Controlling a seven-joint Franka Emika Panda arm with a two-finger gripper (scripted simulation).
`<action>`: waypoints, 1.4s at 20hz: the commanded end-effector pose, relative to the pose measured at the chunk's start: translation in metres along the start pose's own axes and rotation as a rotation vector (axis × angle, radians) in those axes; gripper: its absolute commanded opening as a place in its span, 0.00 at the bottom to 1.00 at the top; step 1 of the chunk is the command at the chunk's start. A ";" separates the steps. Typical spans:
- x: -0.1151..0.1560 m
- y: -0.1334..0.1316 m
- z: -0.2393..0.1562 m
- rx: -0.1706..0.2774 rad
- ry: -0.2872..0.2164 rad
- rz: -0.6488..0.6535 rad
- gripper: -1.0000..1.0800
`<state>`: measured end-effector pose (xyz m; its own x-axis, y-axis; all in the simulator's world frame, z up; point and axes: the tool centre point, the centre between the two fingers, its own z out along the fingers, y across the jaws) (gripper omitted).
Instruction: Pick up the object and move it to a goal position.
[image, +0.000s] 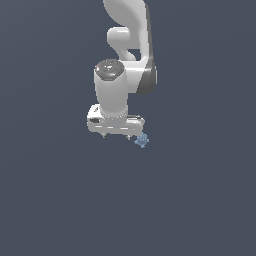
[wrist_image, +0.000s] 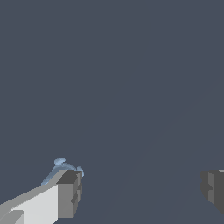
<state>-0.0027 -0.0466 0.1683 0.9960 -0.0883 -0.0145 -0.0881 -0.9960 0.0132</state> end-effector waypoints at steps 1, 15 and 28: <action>0.000 0.004 0.000 0.000 -0.002 0.006 0.96; -0.010 -0.019 0.013 0.003 0.001 0.080 0.96; -0.046 -0.074 0.049 0.011 0.007 0.300 0.96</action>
<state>-0.0383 0.0237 0.1236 0.9362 -0.3514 -0.0057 -0.3514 -0.9362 0.0057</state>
